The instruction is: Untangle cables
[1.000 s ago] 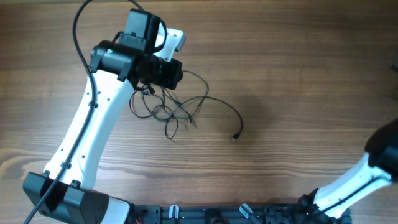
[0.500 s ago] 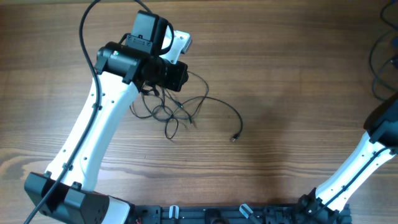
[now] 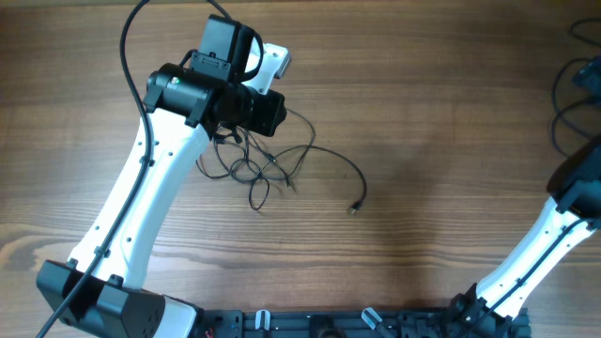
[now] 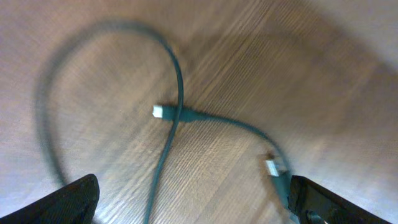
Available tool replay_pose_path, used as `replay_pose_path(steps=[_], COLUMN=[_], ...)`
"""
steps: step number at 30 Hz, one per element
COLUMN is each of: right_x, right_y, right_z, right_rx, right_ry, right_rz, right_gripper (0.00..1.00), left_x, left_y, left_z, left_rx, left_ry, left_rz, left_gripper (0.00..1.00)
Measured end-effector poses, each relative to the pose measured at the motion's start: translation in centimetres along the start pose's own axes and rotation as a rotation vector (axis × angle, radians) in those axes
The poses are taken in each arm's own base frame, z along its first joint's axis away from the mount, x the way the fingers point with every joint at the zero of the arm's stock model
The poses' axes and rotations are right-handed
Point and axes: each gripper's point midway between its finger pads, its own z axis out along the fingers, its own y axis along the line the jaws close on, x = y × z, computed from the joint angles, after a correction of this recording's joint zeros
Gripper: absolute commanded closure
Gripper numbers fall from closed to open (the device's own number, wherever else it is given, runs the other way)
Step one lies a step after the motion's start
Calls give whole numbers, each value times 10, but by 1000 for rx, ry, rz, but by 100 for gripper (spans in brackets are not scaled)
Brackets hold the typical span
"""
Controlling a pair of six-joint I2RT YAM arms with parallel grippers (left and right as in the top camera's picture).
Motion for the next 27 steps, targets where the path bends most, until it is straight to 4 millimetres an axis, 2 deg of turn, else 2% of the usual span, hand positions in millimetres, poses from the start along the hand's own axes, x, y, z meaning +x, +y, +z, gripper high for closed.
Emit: replay_pose_path(steps=[1, 3, 5, 6, 8, 11, 12, 15, 18, 19, 23, 25, 26, 27], right_x=[-10, -34, -59, -67, -66, -50, -41, -10, 34, 46, 93, 114, 139, 149], right_y=[-2, -8, -15, -19, -20, -12, -6, 22, 63, 74, 117, 136, 159, 166], right_z=[-15, -63, -126, -166, -218, -266, -274, -282, -296, -301, -324, -336, -353, -359], right_rx=[-5, -23, -51, -72, -115, -181, -200, -238, -285, -297, -351, -382, -439, -462], right_ry=[-27, -99, -190, -234, -264, -254, -234, -148, -49, -27, 32, 46, 62, 70], right_rz=[9, 33, 61, 78, 91, 74, 57, -17, -149, -192, -362, -442, -536, -572], right_gripper=[0, 0, 0, 0, 0, 0, 0, 0, 0, 0, 0, 0, 0, 0], left_x=[0, -1, -4, -7, -18, -27, -27, -24, -12, -8, 4, 8, 9, 10], left_y=[1, 5, 10, 14, 23, 49, 62, 103, 154, 165, 197, 205, 208, 209], left_z=[0, 0, 0, -1, -3, -10, -14, -27, -47, -51, -68, -73, -75, -76], left_rx=[-5, -27, -60, -79, -107, -153, -174, -233, -282, -284, -289, -287, -281, -271], left_ry=[-1, -4, -16, -29, -75, -119, -125, -145, -166, -171, -199, -209, -214, -218], left_rz=[0, 1, 4, 6, 3, -41, -64, -139, -245, -274, -360, -385, -395, -400], left_gripper=[71, 72, 72, 71, 70, 69, 69, 69, 69, 69, 68, 68, 68, 68])
